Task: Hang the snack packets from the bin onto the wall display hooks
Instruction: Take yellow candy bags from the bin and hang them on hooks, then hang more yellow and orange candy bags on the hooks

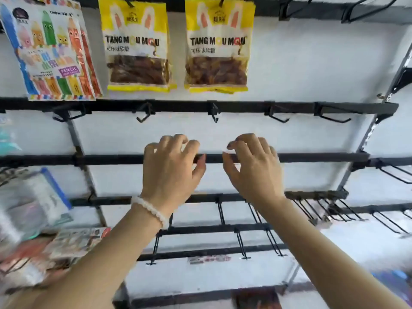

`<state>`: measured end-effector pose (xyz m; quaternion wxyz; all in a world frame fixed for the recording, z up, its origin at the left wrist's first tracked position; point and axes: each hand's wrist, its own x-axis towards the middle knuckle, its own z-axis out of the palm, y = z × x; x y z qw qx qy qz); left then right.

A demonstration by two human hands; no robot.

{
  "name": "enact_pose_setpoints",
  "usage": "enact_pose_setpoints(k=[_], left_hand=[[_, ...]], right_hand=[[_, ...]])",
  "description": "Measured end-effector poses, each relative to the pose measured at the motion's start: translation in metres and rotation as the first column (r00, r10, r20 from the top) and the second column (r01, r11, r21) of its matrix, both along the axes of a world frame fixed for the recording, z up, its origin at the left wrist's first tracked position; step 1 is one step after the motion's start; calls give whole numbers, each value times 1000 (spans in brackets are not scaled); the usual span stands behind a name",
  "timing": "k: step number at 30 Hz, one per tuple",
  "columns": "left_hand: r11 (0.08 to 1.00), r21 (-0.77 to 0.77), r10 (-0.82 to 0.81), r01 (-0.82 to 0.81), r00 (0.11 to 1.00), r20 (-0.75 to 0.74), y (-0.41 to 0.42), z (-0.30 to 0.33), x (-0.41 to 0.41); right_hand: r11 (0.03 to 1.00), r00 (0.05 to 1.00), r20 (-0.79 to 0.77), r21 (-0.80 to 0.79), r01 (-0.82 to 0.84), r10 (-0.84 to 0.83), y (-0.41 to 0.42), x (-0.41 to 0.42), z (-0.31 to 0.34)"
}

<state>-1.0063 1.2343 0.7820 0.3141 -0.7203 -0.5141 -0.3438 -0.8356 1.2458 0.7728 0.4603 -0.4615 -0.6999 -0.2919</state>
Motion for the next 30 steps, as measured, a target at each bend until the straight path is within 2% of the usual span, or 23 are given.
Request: enact_pose_setpoints(k=[4, 7, 11, 15, 18, 26, 30], left_hand=[[987, -158, -14, 23, 998, 57, -57, -82, 6], [954, -299, 57, -30, 995, 83, -107, -148, 9], [870, -487, 119, -77, 991, 56, -165, -223, 16], [780, -618, 165, -100, 985, 49, -205, -280, 18], [736, -664, 198, -132, 980, 24, -220, -318, 17], [526, -837, 259, -150, 966, -10, -220, -433, -8], [418, -896, 305, -149, 952, -16, -211, -501, -25]], right_hand=[[987, 999, 36, -159, -8, 14, -53, 9, -78], [942, 996, 68, -335, -25, 51, -97, 15, -140], [848, 990, 115, -529, -8, 81, -148, 19, -211], [757, 989, 132, -653, 32, 71, -185, 20, -270], [698, 988, 147, -713, 68, 54, -202, 20, -307], [459, 980, 193, -875, 152, 43, -203, 5, -419], [300, 982, 181, -941, 160, 44, -193, -6, -490]])
